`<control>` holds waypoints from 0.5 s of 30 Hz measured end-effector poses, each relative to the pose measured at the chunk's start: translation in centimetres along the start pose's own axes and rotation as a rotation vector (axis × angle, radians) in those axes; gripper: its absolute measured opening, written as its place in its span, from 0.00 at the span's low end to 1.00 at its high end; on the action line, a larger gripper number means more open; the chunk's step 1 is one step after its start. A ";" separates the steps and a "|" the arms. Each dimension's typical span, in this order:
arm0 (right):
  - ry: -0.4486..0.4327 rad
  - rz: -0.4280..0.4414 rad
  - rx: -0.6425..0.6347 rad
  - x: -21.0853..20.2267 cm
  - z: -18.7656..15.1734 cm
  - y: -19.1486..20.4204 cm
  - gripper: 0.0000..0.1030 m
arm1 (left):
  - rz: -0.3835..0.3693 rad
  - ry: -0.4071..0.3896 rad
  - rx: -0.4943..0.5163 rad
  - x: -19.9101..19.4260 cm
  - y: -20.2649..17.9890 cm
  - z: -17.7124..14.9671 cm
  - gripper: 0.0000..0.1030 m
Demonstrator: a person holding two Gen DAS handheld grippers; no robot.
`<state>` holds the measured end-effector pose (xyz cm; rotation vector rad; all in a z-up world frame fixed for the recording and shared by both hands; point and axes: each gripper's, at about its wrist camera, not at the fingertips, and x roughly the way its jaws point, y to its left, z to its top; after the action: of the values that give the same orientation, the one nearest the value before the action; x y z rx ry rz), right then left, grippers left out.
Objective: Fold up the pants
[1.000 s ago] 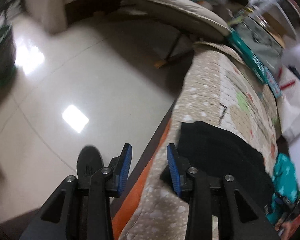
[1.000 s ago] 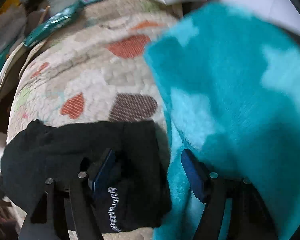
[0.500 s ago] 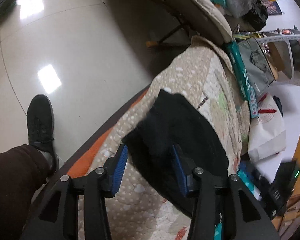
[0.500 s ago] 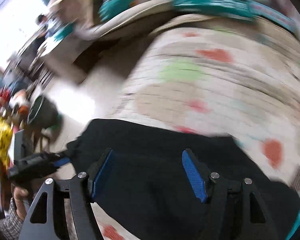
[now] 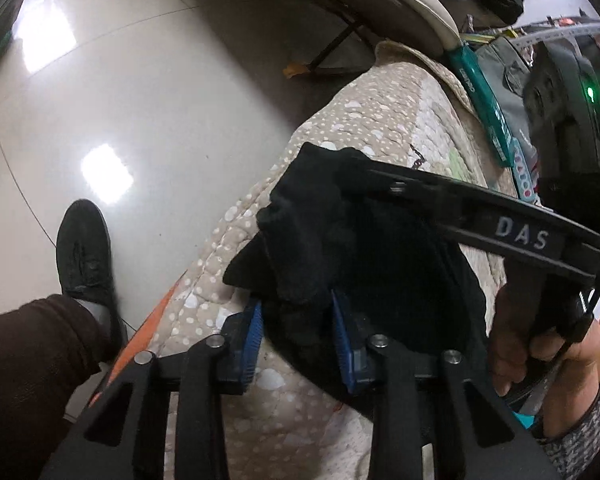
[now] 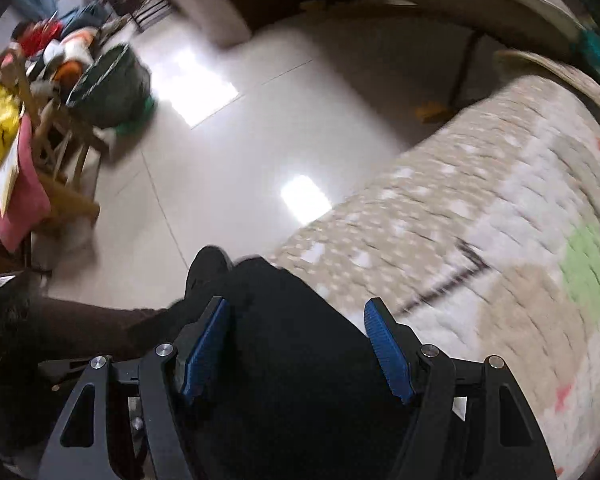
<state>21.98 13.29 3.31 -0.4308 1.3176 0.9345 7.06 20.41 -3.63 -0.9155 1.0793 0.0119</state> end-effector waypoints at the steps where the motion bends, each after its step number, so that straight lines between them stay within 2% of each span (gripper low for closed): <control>1: 0.006 0.011 -0.021 0.3 0.1 0.6 0.72 | 0.005 0.001 0.000 0.1 -0.2 0.1 0.31; 2: 0.011 0.014 -0.046 0.5 0.0 1.3 0.64 | 0.014 0.003 0.010 0.1 -0.4 0.1 0.31; 3: 0.018 0.007 -0.067 0.7 -0.2 1.9 0.47 | 0.027 0.003 0.025 0.0 -0.6 0.1 0.29; 4: 0.027 -0.018 -0.085 1.0 -0.3 2.4 0.41 | 0.029 0.002 0.035 -0.1 -0.9 0.1 0.21; 6: 0.013 -0.036 -0.084 0.7 -0.3 2.6 0.30 | 0.018 0.004 0.043 -0.5 -1.1 0.1 0.14; 8: -0.024 -0.028 -0.045 -0.6 -0.2 2.3 0.19 | 0.001 0.000 0.036 -0.9 -1.3 0.1 0.12; 11: -0.084 -0.023 -0.018 -3.0 -0.4 2.2 0.17 | -0.052 -0.014 0.035 -2.1 -1.9 0.1 0.12; 15: -0.166 -0.017 0.015 -6.6 -1.5 2.0 0.16 | -0.115 -0.041 0.091 -3.7 -4.1 -0.3 0.12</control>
<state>19.63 11.15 9.60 -0.3446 1.1672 0.9256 6.71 19.02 1.72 -0.8902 0.9798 -0.1121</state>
